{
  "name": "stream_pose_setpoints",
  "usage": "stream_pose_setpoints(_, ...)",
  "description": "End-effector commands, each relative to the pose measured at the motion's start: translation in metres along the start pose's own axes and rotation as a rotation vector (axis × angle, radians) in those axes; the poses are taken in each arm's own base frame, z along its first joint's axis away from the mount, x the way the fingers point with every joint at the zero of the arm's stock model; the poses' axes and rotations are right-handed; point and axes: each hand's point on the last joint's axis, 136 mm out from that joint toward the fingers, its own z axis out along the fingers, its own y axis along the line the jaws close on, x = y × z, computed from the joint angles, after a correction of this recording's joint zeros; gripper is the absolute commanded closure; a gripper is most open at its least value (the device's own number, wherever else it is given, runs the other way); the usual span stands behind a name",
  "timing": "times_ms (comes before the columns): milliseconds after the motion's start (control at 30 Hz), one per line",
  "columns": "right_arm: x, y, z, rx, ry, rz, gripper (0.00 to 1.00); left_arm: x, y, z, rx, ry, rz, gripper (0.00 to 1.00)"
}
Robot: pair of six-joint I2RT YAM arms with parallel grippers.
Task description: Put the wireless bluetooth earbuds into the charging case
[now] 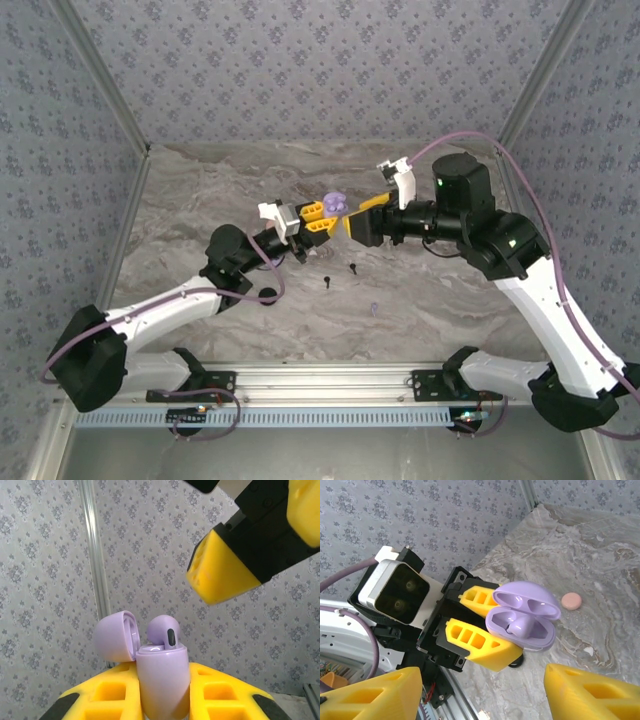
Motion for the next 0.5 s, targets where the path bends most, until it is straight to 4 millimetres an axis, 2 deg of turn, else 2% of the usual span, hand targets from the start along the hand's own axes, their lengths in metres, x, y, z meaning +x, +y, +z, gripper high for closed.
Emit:
stream_pose_setpoints(0, -0.001, 0.009, 0.004, -0.043, 0.019, 0.022, 0.33, -0.024, -0.006, 0.007, 0.037, -0.075, 0.046, 1.0)
stream_pose_setpoints(233, -0.003, 0.011, 0.014, -0.053, 0.032, 0.009, 0.34, -0.022, -0.005, 0.009, 0.038, -0.07, 0.036, 1.0)
stream_pose_setpoints(467, -0.001, 0.003, 0.019, -0.022, 0.045, 0.009, 0.34, -0.02, -0.004, 0.01, 0.036, -0.065, 0.03, 1.0)
